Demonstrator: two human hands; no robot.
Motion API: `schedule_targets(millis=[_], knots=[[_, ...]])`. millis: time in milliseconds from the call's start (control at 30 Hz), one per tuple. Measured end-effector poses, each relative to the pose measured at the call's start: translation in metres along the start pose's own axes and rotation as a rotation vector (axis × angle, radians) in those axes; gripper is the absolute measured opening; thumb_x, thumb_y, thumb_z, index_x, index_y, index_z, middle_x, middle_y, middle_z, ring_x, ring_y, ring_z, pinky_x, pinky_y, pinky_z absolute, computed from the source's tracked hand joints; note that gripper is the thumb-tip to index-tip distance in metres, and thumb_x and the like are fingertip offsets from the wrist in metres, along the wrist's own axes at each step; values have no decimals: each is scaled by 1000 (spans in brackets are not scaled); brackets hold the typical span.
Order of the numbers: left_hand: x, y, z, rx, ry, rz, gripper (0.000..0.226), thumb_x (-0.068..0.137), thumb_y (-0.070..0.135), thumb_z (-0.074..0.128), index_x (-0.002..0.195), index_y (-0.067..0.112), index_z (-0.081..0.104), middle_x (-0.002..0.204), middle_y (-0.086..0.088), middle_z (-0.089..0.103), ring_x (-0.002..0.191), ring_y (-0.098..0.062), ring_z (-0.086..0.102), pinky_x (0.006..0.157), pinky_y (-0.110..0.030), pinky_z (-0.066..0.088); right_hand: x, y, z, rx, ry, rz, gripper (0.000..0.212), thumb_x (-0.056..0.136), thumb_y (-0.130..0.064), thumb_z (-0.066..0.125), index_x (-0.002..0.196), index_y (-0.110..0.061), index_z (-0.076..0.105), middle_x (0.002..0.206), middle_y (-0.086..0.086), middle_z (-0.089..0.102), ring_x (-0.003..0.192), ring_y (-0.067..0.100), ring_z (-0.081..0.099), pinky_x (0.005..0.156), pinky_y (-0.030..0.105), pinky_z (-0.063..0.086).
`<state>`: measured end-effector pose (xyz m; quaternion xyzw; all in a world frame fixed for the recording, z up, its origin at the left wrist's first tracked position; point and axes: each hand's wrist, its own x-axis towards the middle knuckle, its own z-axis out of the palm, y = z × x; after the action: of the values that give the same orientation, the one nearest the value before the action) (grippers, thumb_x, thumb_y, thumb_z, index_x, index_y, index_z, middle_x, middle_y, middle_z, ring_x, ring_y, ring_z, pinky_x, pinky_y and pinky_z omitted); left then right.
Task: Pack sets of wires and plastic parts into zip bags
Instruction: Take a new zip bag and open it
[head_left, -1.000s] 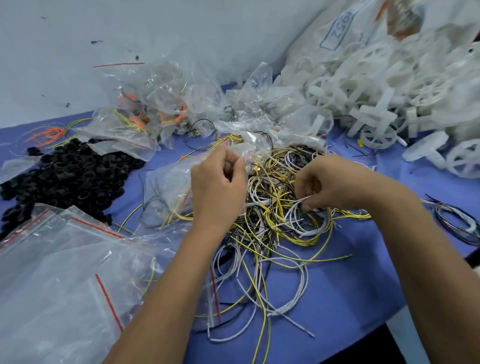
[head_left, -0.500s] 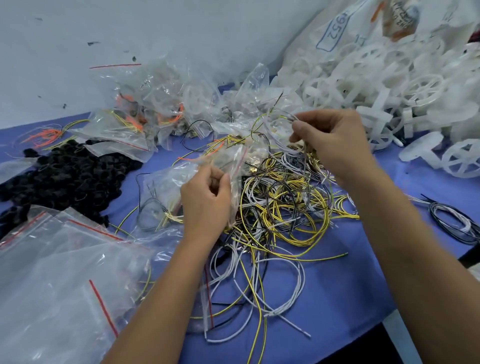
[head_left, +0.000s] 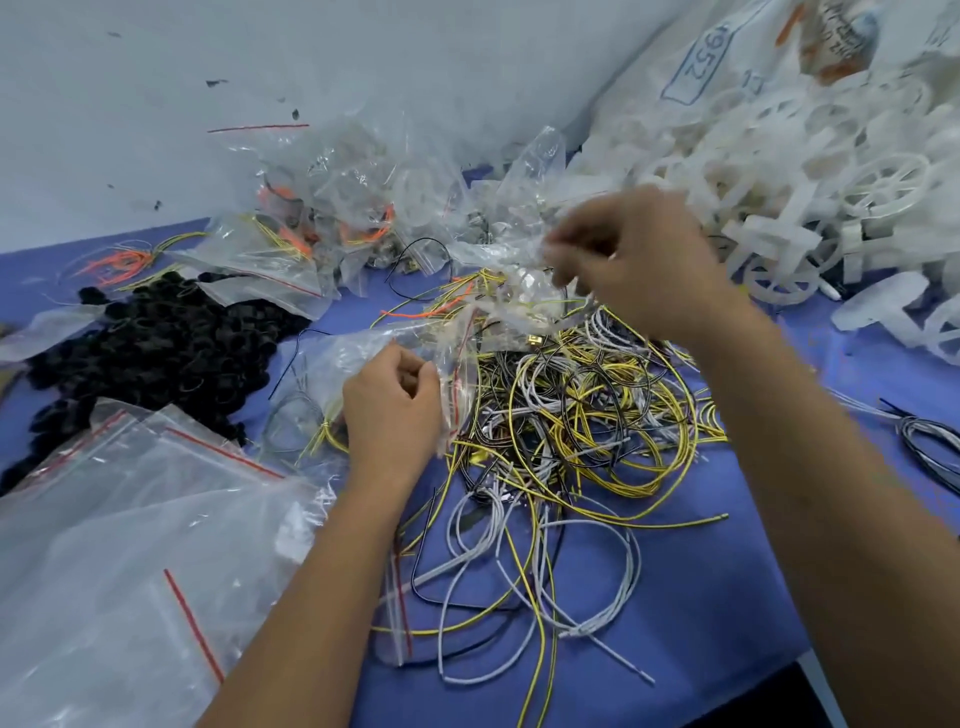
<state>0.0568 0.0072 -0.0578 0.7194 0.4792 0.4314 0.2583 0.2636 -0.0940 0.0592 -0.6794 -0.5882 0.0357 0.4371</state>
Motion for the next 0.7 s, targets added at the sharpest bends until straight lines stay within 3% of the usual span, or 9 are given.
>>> schedule_targets(millis=[67,133,233,300,367,467,600,700], knots=[[-2,1,0,-15,-12,11,19,92,21,67,74,24,62,62,10,61,57,-2,55,60,-27,41,-5,-2,17,22,-131,1,8,95,-16,74,93,-9,78,70,-2,74,52,8,60,55,27,53],[-4,5,0,-26,-16,23,20,93,22,66,74,25,60,63,10,61,58,-2,54,63,-30,44,-10,1,31,2,-150,-14,8,94,-18,75,92,-11,78,69,-4,74,55,6,62,58,25,50],[-7,10,-3,-139,19,97,17,97,31,58,83,23,62,75,7,65,71,-12,60,70,-37,50,-15,6,44,83,-120,-11,6,92,-15,77,92,-9,79,71,-1,75,63,9,69,67,29,58],[-7,13,-4,-270,-7,149,31,101,40,48,89,18,65,82,1,67,79,-20,61,74,-41,50,-17,8,52,207,-83,11,4,91,-11,77,92,-7,79,70,1,75,60,4,67,62,24,56],[-10,16,-3,-365,-104,162,41,100,51,47,92,17,69,82,-3,67,77,-21,61,74,-41,49,-20,9,62,275,-35,29,4,91,-11,77,92,-8,79,70,2,75,61,3,67,62,22,53],[-13,20,2,-307,-156,168,37,94,50,58,83,15,65,72,-9,63,70,-30,59,66,-46,50,-25,10,72,360,-9,29,5,92,-9,74,91,-7,78,69,6,74,64,10,69,66,22,53],[-10,19,1,-387,-129,95,33,98,40,57,75,18,68,62,2,62,58,-16,57,62,-37,48,-32,15,75,480,-16,93,32,106,-26,57,99,-4,78,75,11,75,56,11,65,51,18,46],[-6,15,1,-412,-88,26,33,101,34,57,74,20,67,61,7,58,61,-15,55,65,-38,46,-33,22,72,598,-64,220,58,108,-47,39,102,-4,77,78,19,73,48,17,59,41,17,39]])
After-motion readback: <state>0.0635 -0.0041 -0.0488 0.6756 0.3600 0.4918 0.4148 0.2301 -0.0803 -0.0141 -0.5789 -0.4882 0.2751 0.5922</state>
